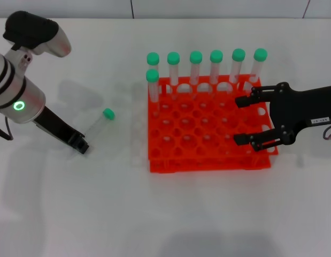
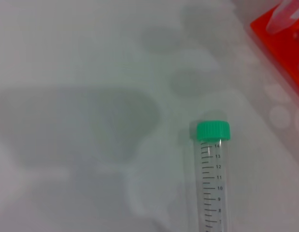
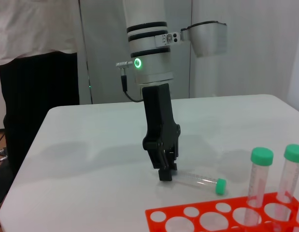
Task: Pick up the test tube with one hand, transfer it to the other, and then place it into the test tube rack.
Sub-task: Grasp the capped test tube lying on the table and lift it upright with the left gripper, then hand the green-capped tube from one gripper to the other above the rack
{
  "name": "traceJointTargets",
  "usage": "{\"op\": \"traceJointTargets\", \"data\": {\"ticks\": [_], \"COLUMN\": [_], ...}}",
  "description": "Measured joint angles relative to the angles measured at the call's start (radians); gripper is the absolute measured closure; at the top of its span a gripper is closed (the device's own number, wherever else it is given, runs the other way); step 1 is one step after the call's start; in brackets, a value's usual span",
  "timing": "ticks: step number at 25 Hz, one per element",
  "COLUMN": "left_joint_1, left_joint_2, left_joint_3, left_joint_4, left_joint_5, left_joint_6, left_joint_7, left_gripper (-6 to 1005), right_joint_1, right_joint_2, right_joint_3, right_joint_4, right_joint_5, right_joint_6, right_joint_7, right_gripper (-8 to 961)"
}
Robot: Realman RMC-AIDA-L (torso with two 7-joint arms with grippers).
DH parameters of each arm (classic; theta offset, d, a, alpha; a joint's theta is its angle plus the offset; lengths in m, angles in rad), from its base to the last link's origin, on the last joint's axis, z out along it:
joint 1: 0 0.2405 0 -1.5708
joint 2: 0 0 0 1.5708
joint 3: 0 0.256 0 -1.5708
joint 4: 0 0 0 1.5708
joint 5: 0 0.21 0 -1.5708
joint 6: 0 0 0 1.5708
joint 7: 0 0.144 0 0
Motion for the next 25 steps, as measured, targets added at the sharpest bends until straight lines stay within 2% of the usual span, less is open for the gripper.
{"op": "traceJointTargets", "data": {"ticks": [2, 5, 8, 14, 19, 21, 25], "left_joint_1": [-0.003, -0.004, 0.006, 0.086, 0.162, 0.182, 0.230], "left_joint_2": [-0.003, -0.004, -0.004, -0.019, -0.022, -0.022, -0.022], "left_joint_3": [0.000, -0.002, -0.012, -0.014, -0.006, -0.011, -0.016], "left_joint_4": [0.001, 0.015, 0.084, 0.321, 0.433, 0.438, 0.422], "left_joint_5": [0.007, 0.013, 0.008, -0.034, -0.200, -0.278, -0.521], "left_joint_6": [-0.002, -0.006, -0.007, -0.046, -0.173, -0.213, -0.309], "left_joint_7": [0.000, -0.001, -0.001, 0.008, 0.141, 0.216, 0.414], "left_gripper": [806, 804, 802, 797, 794, 792, 789], "right_joint_1": [0.000, 0.000, 0.000, -0.001, -0.008, -0.011, -0.011], "right_joint_2": [0.000, 0.000, -0.002, -0.002, 0.000, 0.000, 0.000], "right_joint_3": [0.001, 0.002, 0.004, 0.026, 0.029, 0.030, 0.030], "right_joint_4": [0.000, 0.000, -0.001, -0.003, -0.003, -0.003, -0.003], "right_joint_5": [0.000, 0.000, 0.000, 0.000, 0.005, 0.010, 0.022], "right_joint_6": [0.002, 0.003, 0.004, 0.007, 0.010, 0.013, 0.015], "right_joint_7": [0.000, 0.000, 0.003, 0.005, 0.005, 0.005, 0.006], "right_gripper": [139, 139, 139, 140, 140, 140, 141]}}
